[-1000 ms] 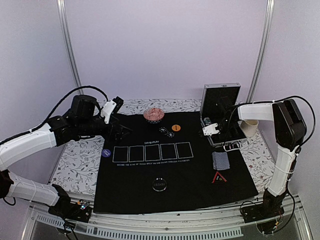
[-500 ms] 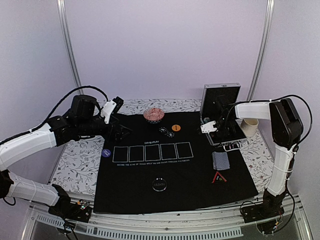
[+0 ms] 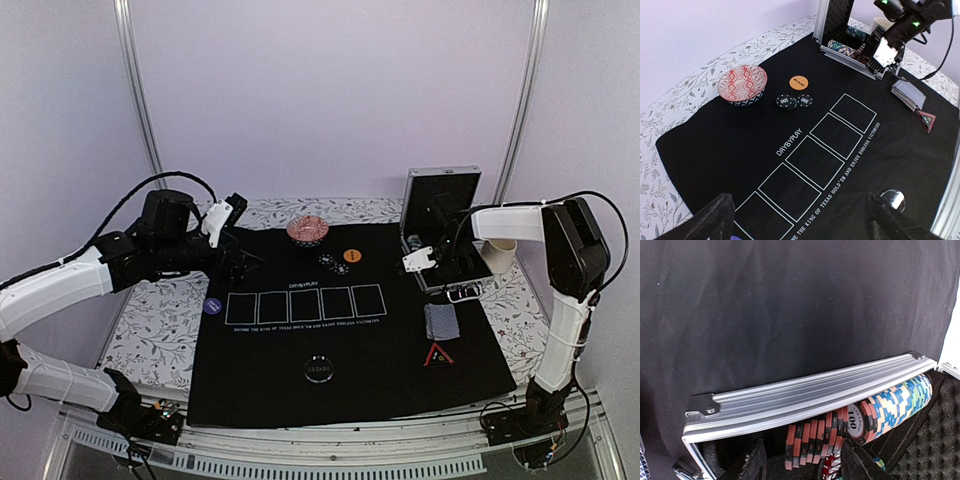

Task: Distribute texas hold em gaming equipment
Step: Pick up the pile of poker chips from the chip case.

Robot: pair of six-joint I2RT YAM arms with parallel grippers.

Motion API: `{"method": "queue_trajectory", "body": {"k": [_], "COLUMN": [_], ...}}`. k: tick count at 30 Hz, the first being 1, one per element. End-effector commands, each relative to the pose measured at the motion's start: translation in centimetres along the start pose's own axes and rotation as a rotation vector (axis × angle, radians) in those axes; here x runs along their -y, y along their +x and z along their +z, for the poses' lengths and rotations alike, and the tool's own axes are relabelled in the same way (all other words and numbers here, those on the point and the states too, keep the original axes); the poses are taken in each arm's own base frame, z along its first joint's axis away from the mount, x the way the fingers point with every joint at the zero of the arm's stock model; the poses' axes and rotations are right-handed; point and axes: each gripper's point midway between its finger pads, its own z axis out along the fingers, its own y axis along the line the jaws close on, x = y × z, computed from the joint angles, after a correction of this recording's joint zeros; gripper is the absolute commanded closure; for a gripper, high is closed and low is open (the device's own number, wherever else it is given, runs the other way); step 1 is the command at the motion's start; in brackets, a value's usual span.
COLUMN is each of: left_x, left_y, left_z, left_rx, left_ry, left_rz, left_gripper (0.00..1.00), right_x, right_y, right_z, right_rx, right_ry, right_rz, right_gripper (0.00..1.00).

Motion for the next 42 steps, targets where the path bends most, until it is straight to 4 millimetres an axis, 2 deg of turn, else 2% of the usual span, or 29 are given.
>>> {"method": "queue_trajectory", "body": {"k": [1,8,11,15,30,34,42], "left_x": [-0.1,-0.1,0.0,0.1,0.3,0.3,0.3], "left_y": [0.3,0.4,0.4,0.4,0.5,0.5,0.4], "left_z": [0.0,0.1,0.1,0.2,0.2,0.2,0.1], "left_rx": [0.004,0.0,0.0,-0.001,-0.004,-0.004,0.001], "left_ry": [0.012,0.014,0.017,0.026,0.037,0.039,0.036], "left_rz": [-0.004,-0.005,-0.006,-0.006,-0.008,-0.008,-0.006], "left_gripper": [0.08,0.08,0.08,0.08,0.08,0.08,0.08], "right_x": [-2.5,-1.4,-0.2,0.6,2.0,1.8,0.4], "right_y": [0.3,0.2,-0.2,-0.9,-1.3,-1.1,-0.9], "right_z": [0.2,0.0,-0.7,-1.6,-2.7,-2.4,-0.7], "right_rx": [-0.022,-0.026,-0.005,0.034,0.062,0.045,0.025], "right_ry": [-0.082,-0.038,0.0,0.016,0.051,0.043,-0.034], "right_rz": [-0.023,-0.016,-0.001,0.012,0.03,0.02,0.016], "right_gripper": [0.48,0.47,0.42,0.41,0.36,0.35,0.38]}}
